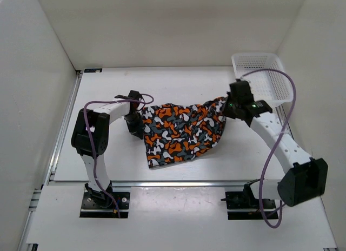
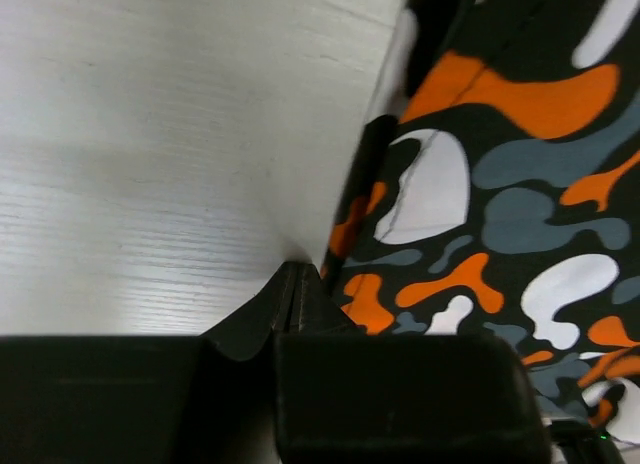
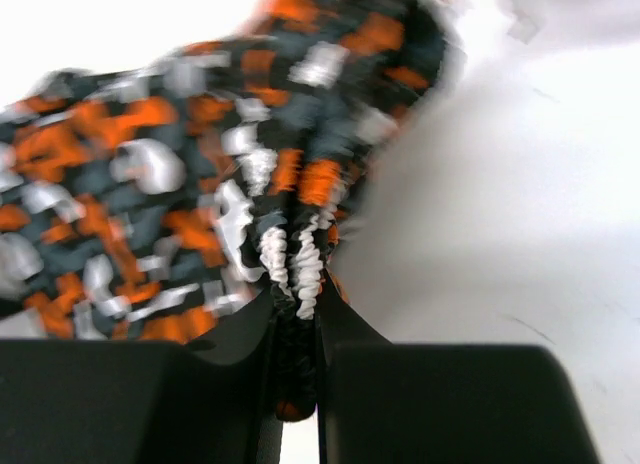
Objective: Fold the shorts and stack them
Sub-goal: Fold the shorts
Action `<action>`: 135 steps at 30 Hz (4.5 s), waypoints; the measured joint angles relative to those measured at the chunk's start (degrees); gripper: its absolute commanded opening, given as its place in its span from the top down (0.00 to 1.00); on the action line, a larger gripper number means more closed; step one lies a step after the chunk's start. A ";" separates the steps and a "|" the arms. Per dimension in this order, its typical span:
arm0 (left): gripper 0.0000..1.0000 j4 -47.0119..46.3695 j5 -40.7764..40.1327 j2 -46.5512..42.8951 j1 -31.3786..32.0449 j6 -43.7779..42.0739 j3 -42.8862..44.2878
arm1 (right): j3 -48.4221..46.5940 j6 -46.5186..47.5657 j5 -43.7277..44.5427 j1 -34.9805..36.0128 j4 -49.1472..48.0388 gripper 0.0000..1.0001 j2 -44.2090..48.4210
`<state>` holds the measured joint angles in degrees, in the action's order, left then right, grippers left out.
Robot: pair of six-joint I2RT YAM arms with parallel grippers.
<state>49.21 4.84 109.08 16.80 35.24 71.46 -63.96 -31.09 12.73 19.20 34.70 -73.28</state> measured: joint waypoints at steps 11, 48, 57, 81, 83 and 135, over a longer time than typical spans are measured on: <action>0.90 -0.42 0.92 0.26 -0.31 0.81 0.42 | -23.02 0.26 9.25 33.20 1.46 1.00 -21.46; 0.17 8.39 2.19 -11.34 -1.90 -7.61 12.74 | -7.72 2.38 -2.49 33.05 0.87 0.51 -7.10; 0.03 8.50 -0.20 0.22 8.17 -7.52 16.72 | -2.62 0.22 -2.71 34.84 3.63 0.33 -11.13; 0.90 10.51 -1.44 7.37 7.41 -7.58 21.38 | 4.81 -10.25 14.75 38.49 -8.98 0.79 -23.17; 0.90 10.64 -1.44 7.06 7.23 -7.58 21.38 | 5.68 -13.42 17.07 38.58 -9.29 0.97 -22.97; 0.90 10.62 3.72 12.74 3.19 -8.50 20.46 | 9.46 -11.58 -4.85 26.49 -15.96 0.97 -23.37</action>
<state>59.83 8.56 121.82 19.99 26.74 91.92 -54.50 -42.68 7.88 45.69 18.74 -96.64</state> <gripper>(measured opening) 0.109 0.033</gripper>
